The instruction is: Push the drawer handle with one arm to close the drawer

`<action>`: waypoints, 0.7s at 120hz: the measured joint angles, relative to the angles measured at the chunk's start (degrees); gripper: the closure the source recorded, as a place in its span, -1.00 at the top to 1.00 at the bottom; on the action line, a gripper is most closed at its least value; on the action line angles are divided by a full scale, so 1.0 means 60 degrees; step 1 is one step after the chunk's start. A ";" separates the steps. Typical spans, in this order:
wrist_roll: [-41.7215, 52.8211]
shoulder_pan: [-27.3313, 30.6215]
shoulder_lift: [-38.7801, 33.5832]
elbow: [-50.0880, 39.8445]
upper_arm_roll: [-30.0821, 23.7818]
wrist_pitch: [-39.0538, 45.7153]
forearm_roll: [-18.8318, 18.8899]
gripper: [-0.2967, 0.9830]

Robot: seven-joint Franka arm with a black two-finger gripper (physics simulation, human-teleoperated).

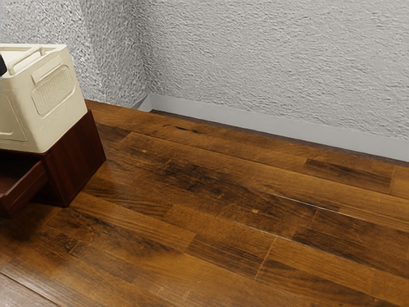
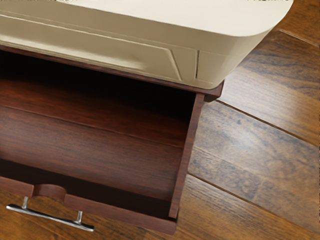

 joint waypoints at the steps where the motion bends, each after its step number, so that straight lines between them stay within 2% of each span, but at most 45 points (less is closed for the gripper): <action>1: 0.0001 -0.0006 -0.0002 -0.0002 0.0000 0.0000 0.0000 0.54; 16: 0.0011 -0.0093 -0.0075 0.0044 -0.0002 0.0000 0.0009 0.54; 25: 0.0014 -0.0140 -0.0623 0.0578 -0.0111 -0.0003 0.0046 0.54; 38: 0.0006 -0.0208 -0.0767 0.1083 -0.0911 -0.0008 0.0110 0.54; 48: 0.0003 -0.0351 -0.0772 0.1124 -0.1138 -0.0013 0.0129 0.52; 68: -0.0018 -0.0187 -0.1020 0.0193 -0.1025 -0.0614 0.0501 -0.15; 84: -0.0101 -0.0103 -0.2112 -0.1656 -0.0996 -0.0463 0.1168 -0.44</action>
